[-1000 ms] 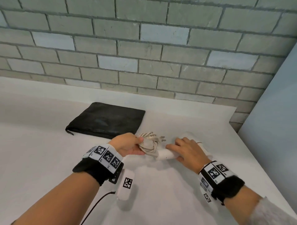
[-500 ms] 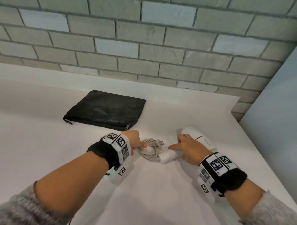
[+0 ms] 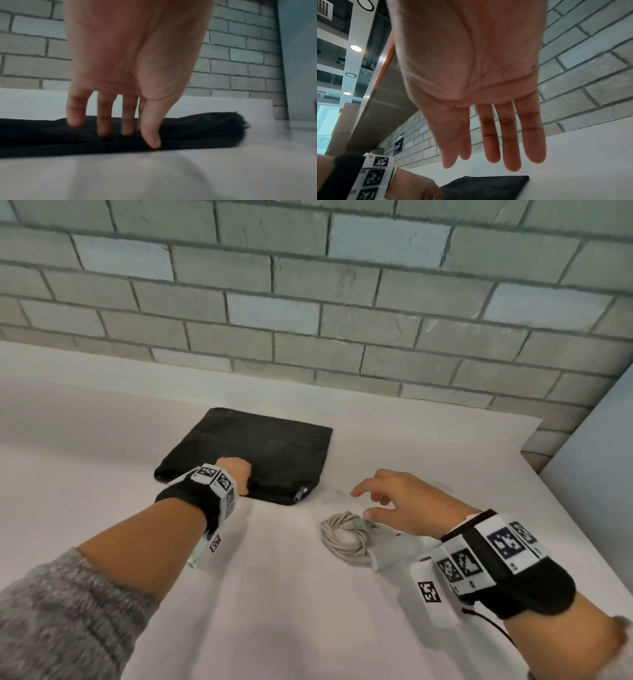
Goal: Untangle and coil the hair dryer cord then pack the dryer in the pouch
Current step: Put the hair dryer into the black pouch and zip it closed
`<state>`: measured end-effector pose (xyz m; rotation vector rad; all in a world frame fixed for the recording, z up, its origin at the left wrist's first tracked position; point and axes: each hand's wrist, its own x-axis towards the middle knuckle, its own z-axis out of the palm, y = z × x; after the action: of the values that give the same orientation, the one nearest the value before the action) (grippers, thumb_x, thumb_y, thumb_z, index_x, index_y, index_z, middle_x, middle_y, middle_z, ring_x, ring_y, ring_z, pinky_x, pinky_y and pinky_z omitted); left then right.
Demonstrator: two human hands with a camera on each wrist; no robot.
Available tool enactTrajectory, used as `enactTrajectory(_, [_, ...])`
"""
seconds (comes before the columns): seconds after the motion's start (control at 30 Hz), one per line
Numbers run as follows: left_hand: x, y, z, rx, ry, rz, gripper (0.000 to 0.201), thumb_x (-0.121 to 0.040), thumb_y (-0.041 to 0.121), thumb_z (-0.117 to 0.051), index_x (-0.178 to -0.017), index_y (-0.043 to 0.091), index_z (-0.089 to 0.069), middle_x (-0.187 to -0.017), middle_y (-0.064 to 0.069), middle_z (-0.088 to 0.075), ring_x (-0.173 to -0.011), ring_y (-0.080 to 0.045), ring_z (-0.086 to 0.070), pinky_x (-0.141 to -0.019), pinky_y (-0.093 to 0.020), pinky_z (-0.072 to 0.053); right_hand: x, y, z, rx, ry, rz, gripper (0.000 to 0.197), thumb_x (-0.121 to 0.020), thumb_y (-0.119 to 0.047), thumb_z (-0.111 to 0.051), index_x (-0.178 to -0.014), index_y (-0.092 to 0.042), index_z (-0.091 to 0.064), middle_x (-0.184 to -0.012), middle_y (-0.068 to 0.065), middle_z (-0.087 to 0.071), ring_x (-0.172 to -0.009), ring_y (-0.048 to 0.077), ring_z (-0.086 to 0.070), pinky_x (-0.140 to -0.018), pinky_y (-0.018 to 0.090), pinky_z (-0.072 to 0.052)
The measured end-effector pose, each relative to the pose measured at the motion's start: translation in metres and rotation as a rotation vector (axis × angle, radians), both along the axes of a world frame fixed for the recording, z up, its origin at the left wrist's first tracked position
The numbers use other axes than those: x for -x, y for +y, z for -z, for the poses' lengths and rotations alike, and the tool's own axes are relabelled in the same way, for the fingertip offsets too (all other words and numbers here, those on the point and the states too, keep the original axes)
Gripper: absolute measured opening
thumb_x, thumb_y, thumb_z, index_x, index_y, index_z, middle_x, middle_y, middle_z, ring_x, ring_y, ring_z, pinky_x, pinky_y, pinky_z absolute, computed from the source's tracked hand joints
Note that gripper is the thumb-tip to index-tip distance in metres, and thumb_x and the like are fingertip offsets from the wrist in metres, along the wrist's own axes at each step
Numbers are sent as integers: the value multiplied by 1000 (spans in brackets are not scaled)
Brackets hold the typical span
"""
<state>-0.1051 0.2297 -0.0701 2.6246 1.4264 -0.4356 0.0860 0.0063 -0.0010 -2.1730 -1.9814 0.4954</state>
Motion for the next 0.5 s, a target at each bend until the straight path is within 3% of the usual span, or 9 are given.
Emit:
enactTrajectory(0.1, [0,-1,3,40,-136,-11,22,-87,20,-56,-105,12,-65,-120,-9,-61,-112,-29,-56,-99,-39,-44,7,16,-2,17,-40,8,32,-87,-29,-55,-119,-28,-54,-98,-3,-46,-90,13,-44,-88,32,-43])
enactTrajectory(0.17, [0,-3,0,77,-283,70,20,-90,15,-51,-104,8,-63,-115,-12,-61,-109,-29,-56,-97,-34,-41,13,29,-2,4,-58,26,32,-88,-30,-53,-120,-28,-53,-99,-2,-45,-92,17,-47,-87,33,-43])
enactTrajectory(0.3, [4,-18,-21,58,-645,177,7,-95,13,-41,-94,12,-48,-85,-7,-56,-83,-29,-56,-74,-32,-40,27,57,3,-65,-121,120,49,-88,-43,-49,-134,-35,-34,-125,7,-39,-109,29,-50,-83,36,-42])
enactTrajectory(0.37, [9,-30,-35,70,-809,204,4,-95,11,-39,-98,13,-40,-74,-9,-51,-68,-25,-49,-67,-32,-39,32,70,8,-66,-224,153,55,-86,-45,-50,-136,-37,-29,-131,8,-36,-112,33,-48,-85,41,-43])
enactTrajectory(0.43, [15,-41,-47,46,-891,251,9,-94,8,-38,-95,16,-40,-76,-12,-50,-66,-22,-44,-64,-27,-37,34,78,11,-67,-259,150,42,-88,-37,-50,-128,-26,-43,-125,10,-44,-109,34,-51,-84,40,-44])
enactTrajectory(0.5, [23,-49,-53,4,-880,308,19,-93,5,-37,-83,18,-46,-86,-11,-48,-73,-23,-45,-67,-24,-38,33,82,12,-78,-184,116,23,-90,-24,-48,-106,-12,-58,-110,15,-58,-101,34,-55,-77,36,-43])
